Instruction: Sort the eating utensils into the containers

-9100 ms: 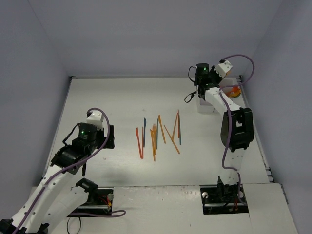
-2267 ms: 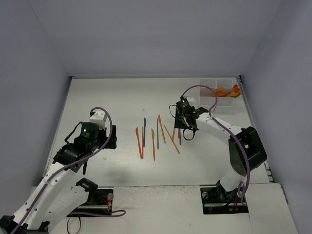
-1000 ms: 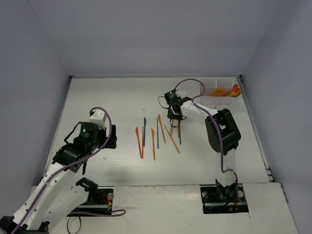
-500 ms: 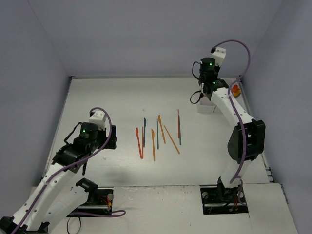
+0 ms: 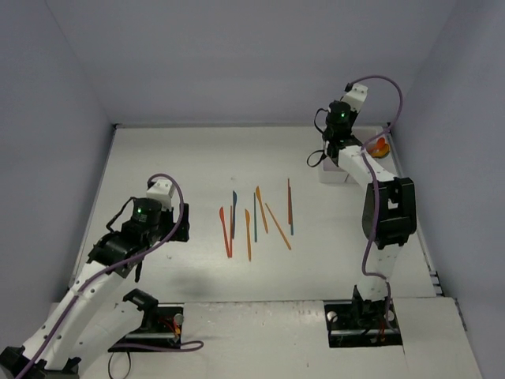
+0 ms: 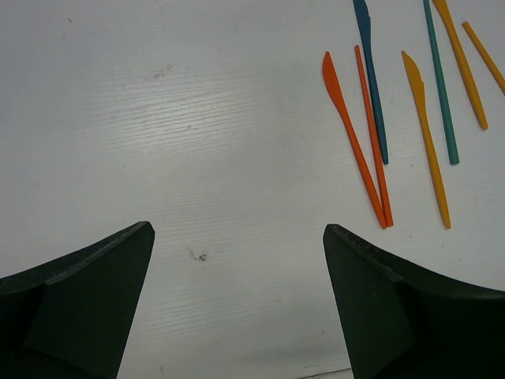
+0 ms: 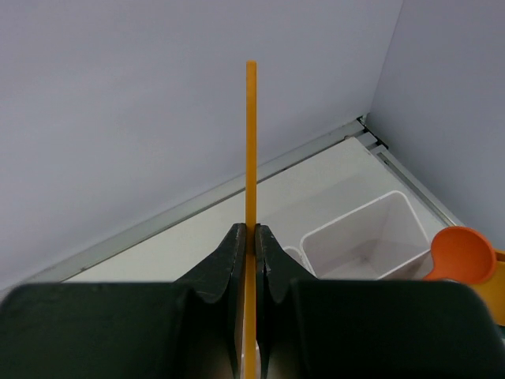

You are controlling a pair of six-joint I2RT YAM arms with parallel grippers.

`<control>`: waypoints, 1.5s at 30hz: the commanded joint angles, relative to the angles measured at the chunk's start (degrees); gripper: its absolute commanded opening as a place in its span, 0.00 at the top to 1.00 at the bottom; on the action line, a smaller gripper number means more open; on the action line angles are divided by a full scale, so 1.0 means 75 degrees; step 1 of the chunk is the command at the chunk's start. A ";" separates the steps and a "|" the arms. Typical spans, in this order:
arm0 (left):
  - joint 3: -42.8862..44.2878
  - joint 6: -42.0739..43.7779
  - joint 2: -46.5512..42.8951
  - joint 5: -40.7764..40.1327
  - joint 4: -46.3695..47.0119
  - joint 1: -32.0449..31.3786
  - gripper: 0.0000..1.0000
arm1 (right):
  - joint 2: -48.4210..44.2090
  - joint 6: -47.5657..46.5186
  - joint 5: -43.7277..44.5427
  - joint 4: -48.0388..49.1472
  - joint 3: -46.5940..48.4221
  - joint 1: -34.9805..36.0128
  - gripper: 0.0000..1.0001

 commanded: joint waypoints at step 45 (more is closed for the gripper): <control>0.0041 0.0071 0.0131 -0.0023 0.0448 -0.0426 0.13 | 0.0656 0.0017 0.0312 0.2286 -0.0095 -0.0072 0.88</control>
